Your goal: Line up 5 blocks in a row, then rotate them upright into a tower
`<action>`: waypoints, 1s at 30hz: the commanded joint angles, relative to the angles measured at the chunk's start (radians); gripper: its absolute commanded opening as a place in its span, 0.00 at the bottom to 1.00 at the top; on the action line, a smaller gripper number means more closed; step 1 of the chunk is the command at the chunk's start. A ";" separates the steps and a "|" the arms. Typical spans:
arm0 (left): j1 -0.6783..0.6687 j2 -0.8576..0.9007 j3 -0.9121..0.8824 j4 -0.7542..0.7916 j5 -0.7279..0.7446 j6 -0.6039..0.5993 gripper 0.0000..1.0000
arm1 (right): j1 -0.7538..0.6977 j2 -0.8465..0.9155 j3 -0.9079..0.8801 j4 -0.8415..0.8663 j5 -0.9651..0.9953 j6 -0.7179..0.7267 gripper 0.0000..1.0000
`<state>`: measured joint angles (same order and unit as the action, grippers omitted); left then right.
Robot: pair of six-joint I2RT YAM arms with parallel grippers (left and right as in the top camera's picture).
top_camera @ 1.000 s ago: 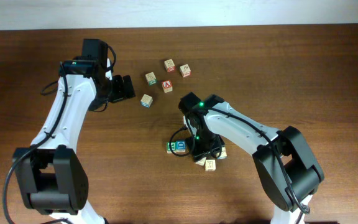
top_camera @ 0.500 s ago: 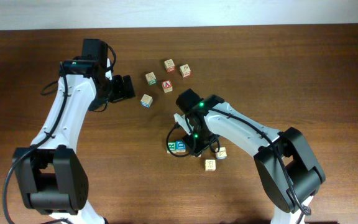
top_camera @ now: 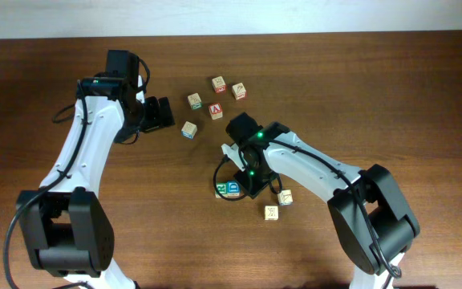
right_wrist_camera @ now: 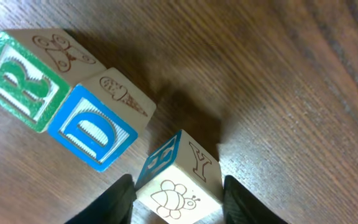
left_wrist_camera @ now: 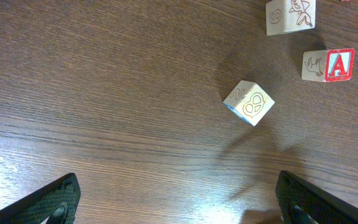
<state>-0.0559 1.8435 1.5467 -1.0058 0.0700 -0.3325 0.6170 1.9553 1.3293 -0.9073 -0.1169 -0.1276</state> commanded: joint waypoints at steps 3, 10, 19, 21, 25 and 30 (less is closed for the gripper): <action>0.000 0.003 0.016 -0.001 -0.007 0.016 0.99 | 0.005 0.015 0.012 0.000 0.039 0.005 0.50; 0.000 0.003 0.016 -0.001 -0.007 0.016 0.99 | 0.005 0.014 0.051 -0.038 -0.006 0.032 0.54; 0.000 0.003 0.016 -0.001 -0.007 0.016 0.99 | 0.003 0.014 0.251 -0.250 -0.030 0.223 0.61; 0.000 0.003 0.015 -0.001 -0.007 0.016 0.99 | -0.005 0.014 0.308 -0.328 -0.034 0.272 0.61; 0.000 0.003 0.016 -0.001 -0.007 0.016 0.99 | -0.028 -0.041 0.386 -0.473 -0.074 0.315 0.58; 0.000 0.003 0.016 -0.001 -0.007 0.016 0.99 | -0.027 -0.211 0.338 -0.504 0.029 0.488 0.58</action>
<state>-0.0559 1.8431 1.5467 -1.0058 0.0700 -0.3325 0.5926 1.8885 1.6894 -1.4101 -0.1547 0.2169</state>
